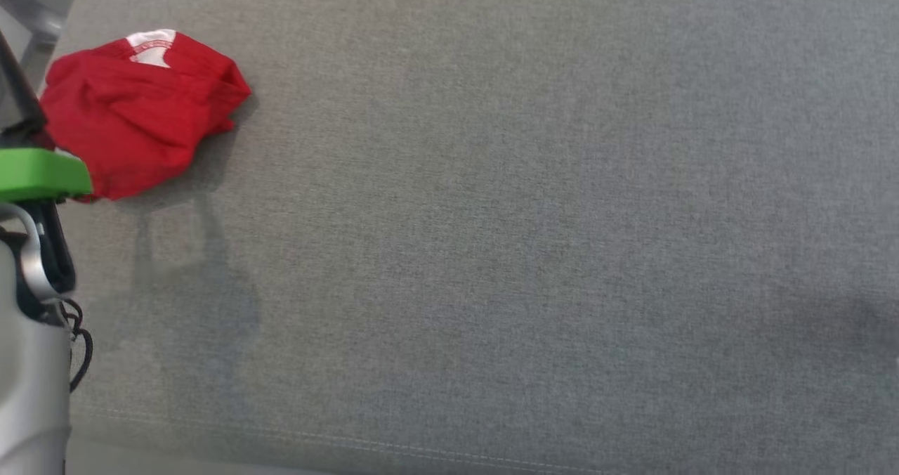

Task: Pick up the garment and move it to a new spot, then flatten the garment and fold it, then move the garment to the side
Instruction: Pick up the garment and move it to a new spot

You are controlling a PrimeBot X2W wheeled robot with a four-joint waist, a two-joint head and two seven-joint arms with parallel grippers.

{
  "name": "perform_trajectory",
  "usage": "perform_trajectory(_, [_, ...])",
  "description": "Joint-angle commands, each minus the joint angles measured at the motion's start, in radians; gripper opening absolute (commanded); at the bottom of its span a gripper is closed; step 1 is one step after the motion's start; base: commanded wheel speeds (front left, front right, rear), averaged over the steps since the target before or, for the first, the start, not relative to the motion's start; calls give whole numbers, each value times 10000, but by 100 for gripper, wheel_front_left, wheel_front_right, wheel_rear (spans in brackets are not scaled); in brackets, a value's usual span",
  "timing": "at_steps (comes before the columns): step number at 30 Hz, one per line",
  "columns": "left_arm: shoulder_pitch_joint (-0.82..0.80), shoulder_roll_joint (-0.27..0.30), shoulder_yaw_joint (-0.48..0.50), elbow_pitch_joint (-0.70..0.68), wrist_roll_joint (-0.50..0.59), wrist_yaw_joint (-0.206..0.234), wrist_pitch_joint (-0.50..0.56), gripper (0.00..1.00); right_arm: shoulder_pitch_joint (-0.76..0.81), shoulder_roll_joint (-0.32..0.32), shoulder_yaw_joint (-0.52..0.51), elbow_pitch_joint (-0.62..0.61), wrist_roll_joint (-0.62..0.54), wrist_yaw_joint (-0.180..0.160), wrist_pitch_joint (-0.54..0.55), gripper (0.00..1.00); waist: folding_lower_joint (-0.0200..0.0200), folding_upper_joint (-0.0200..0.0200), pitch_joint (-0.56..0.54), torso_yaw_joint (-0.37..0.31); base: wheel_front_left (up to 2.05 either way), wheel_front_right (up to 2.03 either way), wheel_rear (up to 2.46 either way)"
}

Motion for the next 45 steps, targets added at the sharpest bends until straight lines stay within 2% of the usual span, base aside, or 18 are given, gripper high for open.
perform_trajectory(1, [-427, 128, 44, 289, -100, -66, 69, 100, -171, -81, -86, -117, 80, -18, -48, 100, 0, 0, 1444, -1111, 0, 0, 0])
perform_trajectory(6, [-1469, 378, 25, 1574, -162, -203, 421, 100, -308, -316, -350, -279, 234, -18, -139, 100, 0, 0, 2101, -1355, 0, 0, 0])
perform_trajectory(13, [-2025, 674, -236, 3520, -243, -427, 1444, 100, -228, -517, -624, -189, 385, -18, -271, 100, 0, 0, 2435, -1435, 0, 0, 0])
perform_trajectory(23, [-2153, 366, -500, 5321, -937, -1030, 3365, 100, -392, -552, -493, -234, 341, -18, -173, 100, 0, 0, 2377, -1353, 0, 0, 0])
perform_trajectory(24, [-2155, 322, -531, 5454, -984, -1084, 3521, 82, -390, -547, -473, -234, 331, -18, -180, 100, 0, 0, 2359, -1354, 0, 0, 0])
perform_trajectory(25, [-2159, 286, -601, 5573, -995, -1154, 3637, 35, -405, -534, -439, -229, 311, -19, -162, 100, 0, 0, 2330, -1360, 0, 0, 0])
perform_trajectory(26, [-2162, 261, -605, 5646, -1052, -1207, 3668, 0, -425, -519, -387, -222, 295, -18, -156, 100, 0, 0, 2297, -1373, 0, 0, 0])
perform_trajectory(30, [-2239, 326, -640, 5962, -1009, -1262, 3462, 0, -538, -468, -181, -81, 312, -19, -198, 100, 0, 0, 2050, -1508, 0, 0, 0])
perform_trajectory(35, [-2673, 473, -699, 6026, -850, -1450, 2524, 0, -693, -244, 52, 227, 258, -19, -334, 100, 0, 0, 1491, -1748, 0, 0, 0])
perform_trajectory(45, [-3744, 758, -1254, 5369, -197, -1770, 1309, 0, -933, 507, 813, 1018, 80, -19, -635, 100, 0, 0, 173, -2488, 0, 0, 0])
